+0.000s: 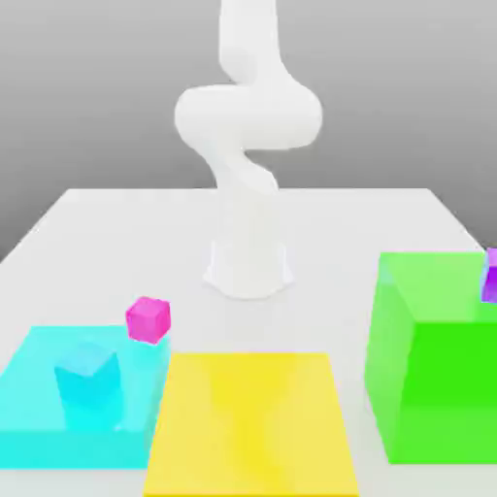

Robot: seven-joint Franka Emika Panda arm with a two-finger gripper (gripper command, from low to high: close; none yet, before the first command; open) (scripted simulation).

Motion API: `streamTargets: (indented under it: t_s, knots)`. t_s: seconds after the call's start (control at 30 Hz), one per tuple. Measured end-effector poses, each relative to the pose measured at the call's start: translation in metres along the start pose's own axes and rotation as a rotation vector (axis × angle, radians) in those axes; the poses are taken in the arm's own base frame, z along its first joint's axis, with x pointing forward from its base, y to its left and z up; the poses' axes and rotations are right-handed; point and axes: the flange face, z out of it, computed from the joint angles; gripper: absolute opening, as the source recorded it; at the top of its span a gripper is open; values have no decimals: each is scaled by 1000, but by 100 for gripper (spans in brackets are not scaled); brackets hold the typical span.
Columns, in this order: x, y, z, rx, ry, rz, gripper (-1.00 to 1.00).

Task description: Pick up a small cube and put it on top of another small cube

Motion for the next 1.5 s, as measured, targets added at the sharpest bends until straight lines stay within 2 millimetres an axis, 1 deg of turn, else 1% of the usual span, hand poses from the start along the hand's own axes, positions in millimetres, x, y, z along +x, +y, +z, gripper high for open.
streamTargets:
  t_s: [0.07, 0.13, 0.27, 0.37, 0.5, 0.63, 0.73, 0.87, 0.97, 1.0, 1.03, 1.1, 1.37, 1.47, 1.5]
  knots:
    - [-24, -15, 30, -6, -36, -161, 0]
    - [-52, -29, 59, -7, -71, -327, 0]
    - [-118, -53, 108, 12, -139, -669, 0]
    - [-173, -64, 136, 42, -188, -928, 0]
    - [-251, -69, 164, 104, -248, -1271, 0]
    - [-330, -62, 181, 192, -302, -1610, 0]
    - [-389, -49, 186, 276, -337, -1862, 0]
    - [-462, -20, 185, 415, -378, -2192, 0]
    - [-511, 9, 181, 541, -411, -2434, 0]
    - [-519, 18, 184, 570, -433, -2488, 0]
    - [-522, 24, 187, 587, -455, -2520, 0]
    - [-523, 33, 195, 606, -502, -2556, 0]
    - [-511, 68, 230, 672, -693, -2624, 0]
    - [-501, 82, 244, 695, -768, -2615, 0]
    - [-501, 85, 244, 715, -778, -2633, 0]
